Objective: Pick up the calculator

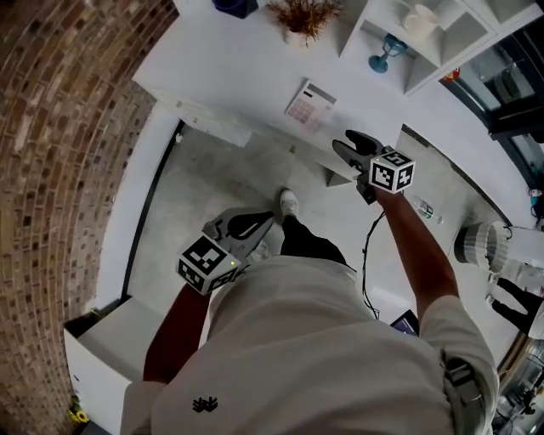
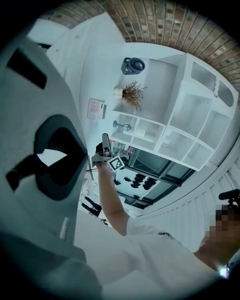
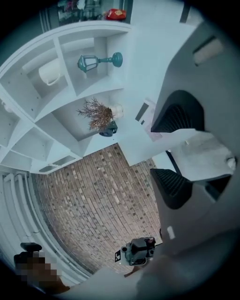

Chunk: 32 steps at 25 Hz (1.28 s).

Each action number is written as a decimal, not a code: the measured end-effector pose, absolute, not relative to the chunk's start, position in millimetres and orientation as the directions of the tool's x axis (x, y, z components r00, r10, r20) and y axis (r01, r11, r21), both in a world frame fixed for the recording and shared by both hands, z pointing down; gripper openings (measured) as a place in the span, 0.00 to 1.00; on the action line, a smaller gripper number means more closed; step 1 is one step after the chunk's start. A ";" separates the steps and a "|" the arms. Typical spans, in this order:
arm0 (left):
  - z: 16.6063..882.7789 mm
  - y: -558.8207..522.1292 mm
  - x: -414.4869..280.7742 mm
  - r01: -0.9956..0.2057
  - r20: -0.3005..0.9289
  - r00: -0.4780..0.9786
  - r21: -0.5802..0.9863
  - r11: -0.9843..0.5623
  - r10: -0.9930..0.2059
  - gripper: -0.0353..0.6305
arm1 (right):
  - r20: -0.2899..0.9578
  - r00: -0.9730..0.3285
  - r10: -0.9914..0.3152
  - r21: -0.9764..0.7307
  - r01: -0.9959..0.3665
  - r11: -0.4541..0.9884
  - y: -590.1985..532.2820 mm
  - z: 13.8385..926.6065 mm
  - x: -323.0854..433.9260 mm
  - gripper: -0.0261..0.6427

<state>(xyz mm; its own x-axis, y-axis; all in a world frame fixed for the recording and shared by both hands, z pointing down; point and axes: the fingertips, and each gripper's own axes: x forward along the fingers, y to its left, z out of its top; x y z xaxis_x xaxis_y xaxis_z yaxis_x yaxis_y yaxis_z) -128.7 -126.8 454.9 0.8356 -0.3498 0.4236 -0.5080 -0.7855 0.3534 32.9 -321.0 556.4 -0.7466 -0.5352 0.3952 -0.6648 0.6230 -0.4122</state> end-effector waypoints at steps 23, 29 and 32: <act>463.0 -275.2 -102.8 -0.623 0.510 0.754 0.354 -0.697 -0.415 0.06 | 0.391 -0.876 -0.282 -0.698 -0.481 0.530 -507.6 648.5 17.2 0.40; 461.6 -284.1 -102.9 -0.634 0.514 0.745 0.346 -0.692 -0.426 0.06 | 0.535 -0.833 -0.141 -0.663 -0.517 0.541 -501.3 668.0 5.4 0.27; 463.7 -285.4 -103.2 -0.637 0.514 0.743 0.346 -0.689 -0.428 0.06 | 0.554 -0.828 -0.084 -0.680 -0.509 0.528 -497.7 673.3 1.2 0.21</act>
